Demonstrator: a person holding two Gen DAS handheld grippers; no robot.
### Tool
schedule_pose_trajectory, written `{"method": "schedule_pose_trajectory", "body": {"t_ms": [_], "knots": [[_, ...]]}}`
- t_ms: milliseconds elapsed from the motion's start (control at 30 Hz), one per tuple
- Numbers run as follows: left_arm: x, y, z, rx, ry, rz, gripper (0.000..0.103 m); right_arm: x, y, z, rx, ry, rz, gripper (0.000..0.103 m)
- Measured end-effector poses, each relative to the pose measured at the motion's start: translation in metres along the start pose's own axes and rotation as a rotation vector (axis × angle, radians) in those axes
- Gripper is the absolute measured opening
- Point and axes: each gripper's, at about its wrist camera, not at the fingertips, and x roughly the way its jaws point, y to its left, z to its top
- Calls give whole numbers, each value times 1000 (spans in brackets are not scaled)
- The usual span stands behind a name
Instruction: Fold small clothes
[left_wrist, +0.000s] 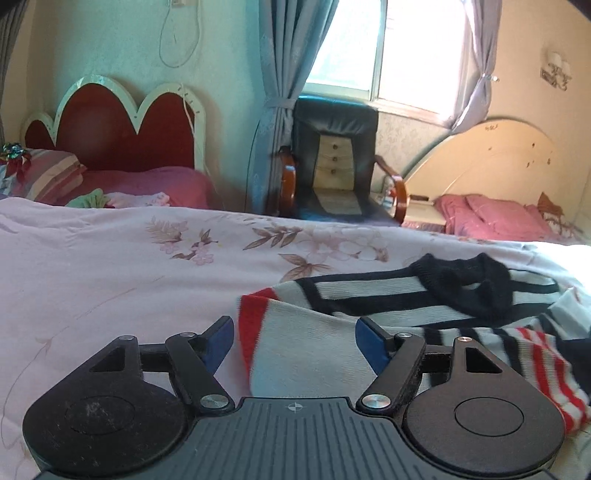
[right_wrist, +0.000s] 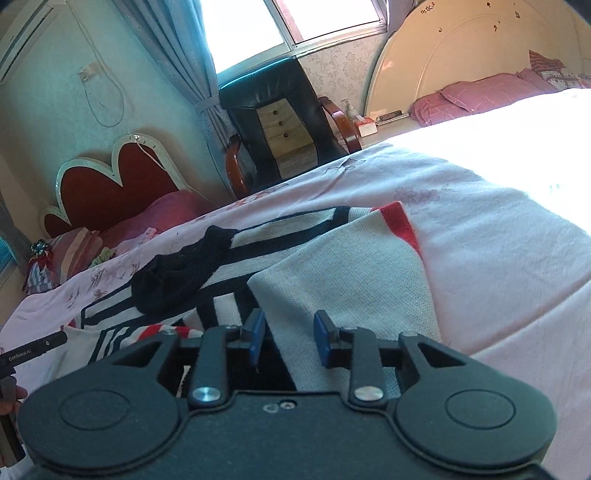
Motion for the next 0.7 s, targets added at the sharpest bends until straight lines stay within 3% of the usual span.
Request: {"method": "schedule_pose_trajectory", "body": {"t_ms": [100,167,233,300,400,500,567,633,700], "knots": [[-23,-30,-16,45,-19,-55,72,1,1,-7,13,35,25,30],[-20,-48,-27,83,9,-71,72,6,5,-11,2,53,34,27],[-7,-55,-41,100,68,-54,72,10,11,-13,-24,55,40,16],[-7,-53,-51,121,42,-51,73,9,17,-13,-66,56,23,5],[-12,-50,-50,148,46,-9,73,-4,16,-10,-86,28,-14,2],[-10,-43,-49,128,57,-11,75,-11,10,-11,-102,34,-27,1],[-14,-46,-40,122,73,14,76,0,7,-15,-123,72,-86,1],[-28,-52,-27,54,6,-28,76,-10,5,-12,-96,22,-61,7],[-27,-73,-14,40,-11,-71,76,-20,11,-10,-104,-32,-9,12]]}}
